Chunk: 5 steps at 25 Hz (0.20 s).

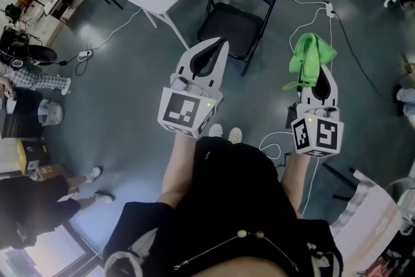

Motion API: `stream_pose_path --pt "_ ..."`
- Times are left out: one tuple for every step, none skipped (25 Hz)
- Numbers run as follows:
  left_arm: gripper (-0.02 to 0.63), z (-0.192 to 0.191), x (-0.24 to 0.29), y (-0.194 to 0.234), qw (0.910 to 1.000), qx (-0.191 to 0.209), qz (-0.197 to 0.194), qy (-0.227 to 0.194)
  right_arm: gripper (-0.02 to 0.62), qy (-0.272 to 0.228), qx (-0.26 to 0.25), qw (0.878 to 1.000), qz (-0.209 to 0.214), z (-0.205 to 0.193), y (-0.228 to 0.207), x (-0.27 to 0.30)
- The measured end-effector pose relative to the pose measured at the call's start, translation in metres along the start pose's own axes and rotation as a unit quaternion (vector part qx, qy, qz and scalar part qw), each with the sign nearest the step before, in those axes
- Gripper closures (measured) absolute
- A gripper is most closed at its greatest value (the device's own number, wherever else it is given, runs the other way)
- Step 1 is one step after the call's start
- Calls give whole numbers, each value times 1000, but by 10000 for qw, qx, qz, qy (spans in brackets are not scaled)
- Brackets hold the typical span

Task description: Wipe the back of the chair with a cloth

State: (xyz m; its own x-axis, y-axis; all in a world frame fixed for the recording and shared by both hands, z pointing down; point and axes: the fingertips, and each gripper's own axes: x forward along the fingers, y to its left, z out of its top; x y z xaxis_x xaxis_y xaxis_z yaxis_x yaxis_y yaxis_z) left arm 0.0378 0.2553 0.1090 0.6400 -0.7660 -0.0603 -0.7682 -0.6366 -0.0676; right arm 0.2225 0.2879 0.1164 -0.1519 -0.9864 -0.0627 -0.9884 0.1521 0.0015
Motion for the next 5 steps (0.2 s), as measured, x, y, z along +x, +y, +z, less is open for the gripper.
stream_pose_path --pt "601 0 0 0 10000 -2 0 -8 554 1 2 10000 -4 0 0 -1" --pt "601 0 -1 -1 10000 -6 1 -12 554 1 4 10000 -9 0 0 -2" --pt "601 0 -1 -1 10000 -10 1 -12 554 2 5 10000 -14 0 0 -2" --pt "601 1 -1 -2 10000 -14 0 -10 554 2 7 10000 -20 1 -1 -3" --pt "601 1 -1 -2 10000 -18 0 -9 554 1 9 10000 -26 1 -1 -4"
